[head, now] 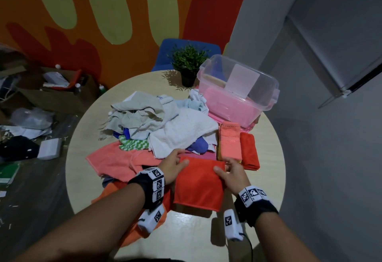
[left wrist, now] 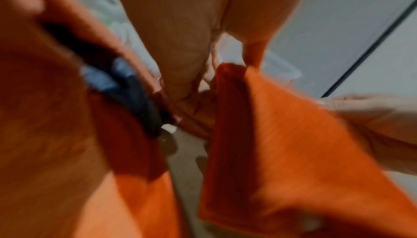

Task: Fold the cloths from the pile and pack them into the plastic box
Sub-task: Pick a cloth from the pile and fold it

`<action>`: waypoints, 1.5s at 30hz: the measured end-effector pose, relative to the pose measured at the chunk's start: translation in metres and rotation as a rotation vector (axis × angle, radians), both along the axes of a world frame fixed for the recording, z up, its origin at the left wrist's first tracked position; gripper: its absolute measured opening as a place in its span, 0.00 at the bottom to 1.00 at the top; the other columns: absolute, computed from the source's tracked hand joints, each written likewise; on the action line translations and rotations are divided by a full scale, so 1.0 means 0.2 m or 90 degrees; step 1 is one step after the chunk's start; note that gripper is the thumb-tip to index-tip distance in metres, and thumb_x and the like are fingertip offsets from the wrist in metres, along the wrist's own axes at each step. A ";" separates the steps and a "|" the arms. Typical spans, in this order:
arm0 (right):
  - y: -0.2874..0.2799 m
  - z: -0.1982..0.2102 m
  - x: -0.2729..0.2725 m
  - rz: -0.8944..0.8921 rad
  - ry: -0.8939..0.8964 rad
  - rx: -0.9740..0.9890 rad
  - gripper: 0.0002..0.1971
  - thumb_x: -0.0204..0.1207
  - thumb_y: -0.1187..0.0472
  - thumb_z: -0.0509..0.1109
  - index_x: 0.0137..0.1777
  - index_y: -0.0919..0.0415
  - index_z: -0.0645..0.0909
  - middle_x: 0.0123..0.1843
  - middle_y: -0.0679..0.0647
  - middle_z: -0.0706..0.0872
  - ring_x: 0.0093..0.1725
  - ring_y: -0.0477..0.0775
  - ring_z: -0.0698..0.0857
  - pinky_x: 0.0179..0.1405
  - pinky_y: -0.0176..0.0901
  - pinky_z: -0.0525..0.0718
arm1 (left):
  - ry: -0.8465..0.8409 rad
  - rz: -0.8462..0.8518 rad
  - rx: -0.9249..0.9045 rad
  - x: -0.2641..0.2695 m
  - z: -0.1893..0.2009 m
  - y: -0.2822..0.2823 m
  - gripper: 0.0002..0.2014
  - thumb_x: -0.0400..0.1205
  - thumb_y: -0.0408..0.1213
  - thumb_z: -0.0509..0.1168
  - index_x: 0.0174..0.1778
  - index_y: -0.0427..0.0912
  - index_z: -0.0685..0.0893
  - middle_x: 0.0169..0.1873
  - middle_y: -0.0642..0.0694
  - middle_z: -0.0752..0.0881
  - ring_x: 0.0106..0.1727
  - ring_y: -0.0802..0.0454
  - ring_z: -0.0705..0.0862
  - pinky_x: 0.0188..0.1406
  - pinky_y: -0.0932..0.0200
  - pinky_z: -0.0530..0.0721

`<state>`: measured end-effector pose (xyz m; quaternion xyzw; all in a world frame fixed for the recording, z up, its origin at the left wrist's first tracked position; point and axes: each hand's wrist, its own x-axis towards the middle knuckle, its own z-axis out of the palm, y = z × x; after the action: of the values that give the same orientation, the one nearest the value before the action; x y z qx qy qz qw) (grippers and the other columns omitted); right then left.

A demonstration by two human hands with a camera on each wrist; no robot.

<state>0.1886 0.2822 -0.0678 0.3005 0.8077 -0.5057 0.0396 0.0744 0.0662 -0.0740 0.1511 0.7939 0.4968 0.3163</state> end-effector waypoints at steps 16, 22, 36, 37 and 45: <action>-0.10 -0.23 0.15 -0.059 -0.117 -0.045 0.23 0.68 0.69 0.82 0.63 0.62 0.83 0.44 0.50 0.90 0.41 0.45 0.89 0.52 0.43 0.88 | -0.128 0.018 -0.113 0.08 -0.26 -0.06 0.26 0.74 0.24 0.76 0.62 0.44 0.72 0.44 0.36 0.88 0.47 0.40 0.89 0.53 0.43 0.88; -0.13 -0.19 0.13 -0.040 -0.057 -0.163 0.17 0.75 0.70 0.77 0.62 0.58 0.80 0.47 0.44 0.87 0.44 0.38 0.85 0.33 0.23 0.80 | -0.179 -0.017 -0.067 0.07 -0.21 -0.06 0.12 0.72 0.19 0.76 0.45 0.37 0.85 0.32 0.46 0.90 0.37 0.47 0.87 0.45 0.46 0.90; -0.05 -0.07 0.10 -0.033 0.028 -0.320 0.17 0.77 0.84 0.60 0.35 0.68 0.85 0.62 0.58 0.87 0.36 0.51 0.90 0.23 0.38 0.82 | -0.317 0.218 0.207 0.06 -0.16 0.00 0.21 0.79 0.11 0.58 0.28 0.33 0.87 0.45 0.34 0.91 0.41 0.36 0.90 0.26 0.55 0.90; -0.04 -0.06 0.10 -0.029 0.034 -0.319 0.20 0.77 0.85 0.59 0.33 0.67 0.86 0.59 0.58 0.89 0.36 0.52 0.90 0.23 0.37 0.82 | -0.325 0.209 0.216 0.05 -0.15 0.00 0.21 0.78 0.11 0.59 0.27 0.33 0.88 0.45 0.32 0.91 0.44 0.35 0.91 0.30 0.54 0.91; -0.01 -0.03 0.09 -0.018 0.028 -0.237 0.22 0.69 0.84 0.57 0.27 0.65 0.88 0.45 0.62 0.91 0.41 0.60 0.90 0.40 0.46 0.88 | -0.341 0.199 0.218 0.02 -0.08 0.01 0.17 0.75 0.14 0.54 0.37 0.24 0.90 0.44 0.26 0.90 0.51 0.33 0.89 0.54 0.45 0.89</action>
<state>0.2069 0.2794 -0.0745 0.2882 0.6965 -0.6534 0.0699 0.0791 0.0680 -0.0908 -0.0568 0.6013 0.6872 0.4037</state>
